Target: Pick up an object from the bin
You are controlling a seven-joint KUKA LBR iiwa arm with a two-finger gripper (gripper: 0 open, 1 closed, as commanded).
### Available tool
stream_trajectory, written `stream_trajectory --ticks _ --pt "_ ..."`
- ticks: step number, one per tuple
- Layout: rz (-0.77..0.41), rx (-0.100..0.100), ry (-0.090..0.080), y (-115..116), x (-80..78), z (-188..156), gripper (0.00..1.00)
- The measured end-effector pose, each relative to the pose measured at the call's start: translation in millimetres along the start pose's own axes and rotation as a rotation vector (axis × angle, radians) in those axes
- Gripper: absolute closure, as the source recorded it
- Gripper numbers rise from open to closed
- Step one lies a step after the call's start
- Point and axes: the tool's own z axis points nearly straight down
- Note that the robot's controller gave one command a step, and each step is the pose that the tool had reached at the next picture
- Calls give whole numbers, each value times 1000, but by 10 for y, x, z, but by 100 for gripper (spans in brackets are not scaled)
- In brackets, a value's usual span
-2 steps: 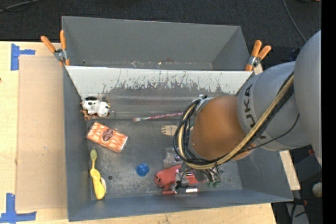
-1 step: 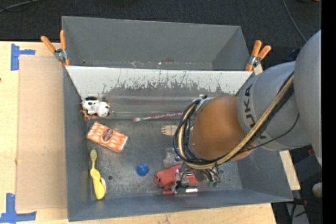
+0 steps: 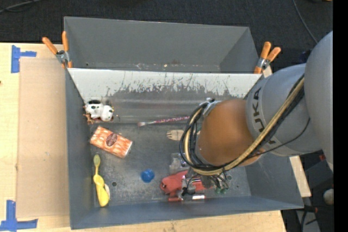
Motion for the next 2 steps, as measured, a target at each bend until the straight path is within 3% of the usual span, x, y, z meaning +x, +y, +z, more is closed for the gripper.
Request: stream_trajectory --ticks 1,2 --pt "0 0 0 0 0 -1 100" --pt "27 0 8 -35 -128 -803 100"
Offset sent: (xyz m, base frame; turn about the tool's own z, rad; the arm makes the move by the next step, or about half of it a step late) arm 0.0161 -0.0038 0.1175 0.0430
